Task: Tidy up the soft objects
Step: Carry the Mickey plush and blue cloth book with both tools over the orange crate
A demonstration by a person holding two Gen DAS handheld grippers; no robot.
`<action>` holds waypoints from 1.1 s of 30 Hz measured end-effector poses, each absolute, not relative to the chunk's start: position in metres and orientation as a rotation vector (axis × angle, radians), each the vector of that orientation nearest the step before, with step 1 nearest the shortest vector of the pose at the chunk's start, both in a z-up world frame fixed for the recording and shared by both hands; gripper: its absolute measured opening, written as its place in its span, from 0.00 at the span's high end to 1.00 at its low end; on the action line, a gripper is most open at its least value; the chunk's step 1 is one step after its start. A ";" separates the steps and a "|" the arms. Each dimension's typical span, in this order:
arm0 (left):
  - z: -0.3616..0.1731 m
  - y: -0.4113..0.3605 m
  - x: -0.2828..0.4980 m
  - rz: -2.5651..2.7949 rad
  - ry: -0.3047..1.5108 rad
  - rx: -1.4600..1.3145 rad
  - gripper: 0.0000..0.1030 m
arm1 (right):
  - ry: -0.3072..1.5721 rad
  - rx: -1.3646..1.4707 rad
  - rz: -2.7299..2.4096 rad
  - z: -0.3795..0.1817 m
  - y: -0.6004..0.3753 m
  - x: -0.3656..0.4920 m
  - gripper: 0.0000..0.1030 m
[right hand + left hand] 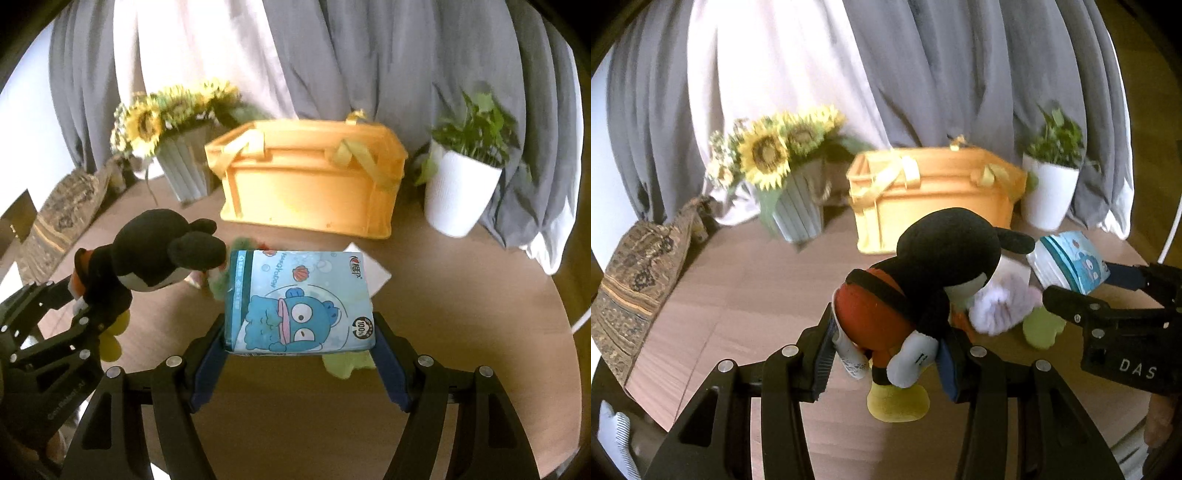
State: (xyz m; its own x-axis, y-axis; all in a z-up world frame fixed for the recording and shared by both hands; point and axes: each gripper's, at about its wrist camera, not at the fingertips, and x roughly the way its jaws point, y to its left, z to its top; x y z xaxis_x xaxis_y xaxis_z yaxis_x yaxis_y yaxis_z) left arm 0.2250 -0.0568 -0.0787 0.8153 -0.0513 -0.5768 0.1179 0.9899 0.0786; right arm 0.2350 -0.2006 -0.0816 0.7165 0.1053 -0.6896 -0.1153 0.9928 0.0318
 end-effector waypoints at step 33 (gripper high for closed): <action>0.019 -0.044 0.322 -0.196 0.348 0.139 0.55 | 0.426 0.049 -0.030 0.013 -0.195 0.296 0.29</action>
